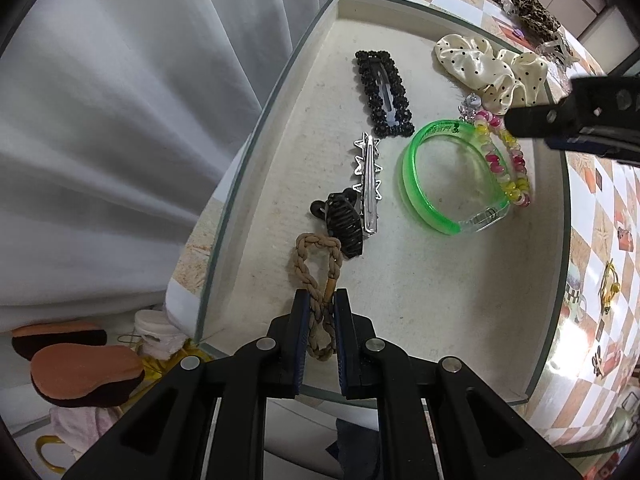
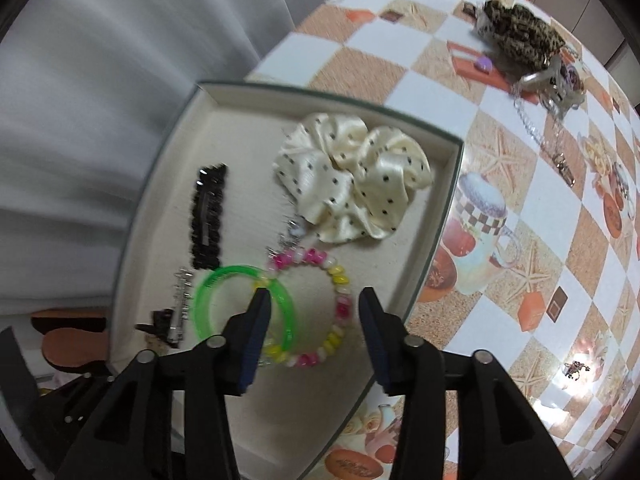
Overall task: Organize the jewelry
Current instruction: 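Withdraw both tools from the tray toward the sunflower hair tie and silver ring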
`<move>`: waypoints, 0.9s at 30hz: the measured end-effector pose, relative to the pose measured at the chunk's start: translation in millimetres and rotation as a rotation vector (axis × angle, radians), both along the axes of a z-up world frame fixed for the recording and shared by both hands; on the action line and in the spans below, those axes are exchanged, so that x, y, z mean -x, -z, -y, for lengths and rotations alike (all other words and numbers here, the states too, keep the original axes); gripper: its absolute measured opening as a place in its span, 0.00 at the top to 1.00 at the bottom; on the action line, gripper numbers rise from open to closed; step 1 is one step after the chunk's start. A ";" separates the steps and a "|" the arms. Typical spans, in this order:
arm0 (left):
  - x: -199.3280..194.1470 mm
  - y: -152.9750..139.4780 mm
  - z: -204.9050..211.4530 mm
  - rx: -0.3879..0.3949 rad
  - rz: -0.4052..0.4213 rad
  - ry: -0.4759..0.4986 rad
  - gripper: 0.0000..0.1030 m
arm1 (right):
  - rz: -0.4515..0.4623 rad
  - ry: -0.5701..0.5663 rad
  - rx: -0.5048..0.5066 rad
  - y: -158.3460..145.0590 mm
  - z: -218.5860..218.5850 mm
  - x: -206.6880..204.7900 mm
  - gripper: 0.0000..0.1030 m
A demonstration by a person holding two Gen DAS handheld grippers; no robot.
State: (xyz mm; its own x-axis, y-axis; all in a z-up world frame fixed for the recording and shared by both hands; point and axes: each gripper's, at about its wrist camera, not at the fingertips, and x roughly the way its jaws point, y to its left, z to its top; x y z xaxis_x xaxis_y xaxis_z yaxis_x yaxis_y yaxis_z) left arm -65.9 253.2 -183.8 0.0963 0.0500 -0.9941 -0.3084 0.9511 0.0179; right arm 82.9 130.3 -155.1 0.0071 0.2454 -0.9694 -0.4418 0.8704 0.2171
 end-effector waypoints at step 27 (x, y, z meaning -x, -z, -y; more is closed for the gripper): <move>-35.9 -76.2 87.3 -0.049 0.118 0.247 0.00 | -0.008 0.500 -0.042 -46.1 246.2 30.7 0.20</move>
